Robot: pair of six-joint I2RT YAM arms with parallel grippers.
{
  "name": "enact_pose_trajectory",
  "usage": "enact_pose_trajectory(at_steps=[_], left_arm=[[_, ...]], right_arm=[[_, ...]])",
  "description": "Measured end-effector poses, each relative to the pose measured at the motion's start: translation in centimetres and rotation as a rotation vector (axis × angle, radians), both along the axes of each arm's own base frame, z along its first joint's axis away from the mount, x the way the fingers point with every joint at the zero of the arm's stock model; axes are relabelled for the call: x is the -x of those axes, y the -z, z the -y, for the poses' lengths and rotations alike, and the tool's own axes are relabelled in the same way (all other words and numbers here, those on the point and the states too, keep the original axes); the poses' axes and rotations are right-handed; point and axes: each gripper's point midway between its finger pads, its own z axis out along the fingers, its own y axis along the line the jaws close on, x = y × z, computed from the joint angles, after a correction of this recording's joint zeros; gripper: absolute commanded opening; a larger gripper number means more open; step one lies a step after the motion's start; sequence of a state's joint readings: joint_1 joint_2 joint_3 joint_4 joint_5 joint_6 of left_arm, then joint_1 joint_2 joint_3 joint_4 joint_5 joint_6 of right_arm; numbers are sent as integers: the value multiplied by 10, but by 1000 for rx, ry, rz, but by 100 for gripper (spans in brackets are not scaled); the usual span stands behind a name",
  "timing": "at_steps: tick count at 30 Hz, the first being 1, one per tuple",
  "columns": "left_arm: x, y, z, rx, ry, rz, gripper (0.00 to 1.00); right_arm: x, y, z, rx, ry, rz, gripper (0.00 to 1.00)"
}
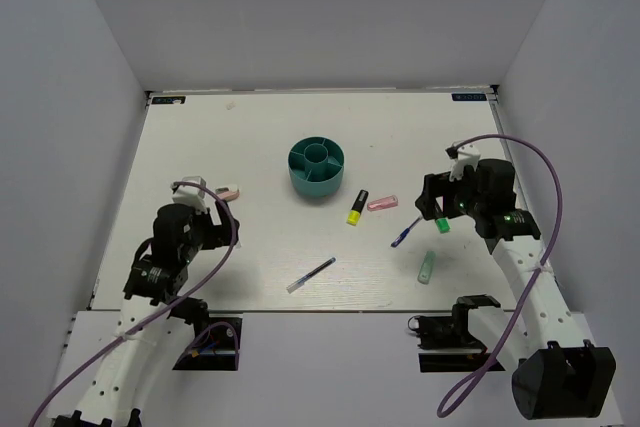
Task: Sort the stationery into containers
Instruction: Grab a piece of stationery with the left arm
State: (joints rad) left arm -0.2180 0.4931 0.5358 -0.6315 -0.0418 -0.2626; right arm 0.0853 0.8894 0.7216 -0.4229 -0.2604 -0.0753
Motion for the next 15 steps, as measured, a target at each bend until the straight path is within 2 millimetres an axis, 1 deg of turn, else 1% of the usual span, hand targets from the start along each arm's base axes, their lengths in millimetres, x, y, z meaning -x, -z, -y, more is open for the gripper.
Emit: enact_pose_trajectory(at_steps=[2,4,7,9,11,12,13,14,15], left_arm=[[0,2,1,-1,9,-12,100],[-1,6,3,-5,18,-29,97],[-2,15,4,-18,30,-70,89],[-2,24,5,-30,41,-114,74],[-3,31,6,-41,54,-158,52],[-3,35,7,-50,62,-184,25],[-4,37,7,-57,66,-206,14],[-6,37,7,-71,78,-226,3],[-9,37,8,-84,87,-247,0]], right_arm=[[1,1,-1,-1,-7,-4,90],[3,1,-1,10,-25,0,90],[8,3,-1,42,-66,6,90],[12,8,1,70,-95,-7,90],[17,17,0,95,-139,-36,90],[21,22,0,106,-164,-59,84],[25,28,-1,115,-189,-83,51],[28,32,-2,120,-217,-98,1],[31,34,-4,119,-236,-108,0]])
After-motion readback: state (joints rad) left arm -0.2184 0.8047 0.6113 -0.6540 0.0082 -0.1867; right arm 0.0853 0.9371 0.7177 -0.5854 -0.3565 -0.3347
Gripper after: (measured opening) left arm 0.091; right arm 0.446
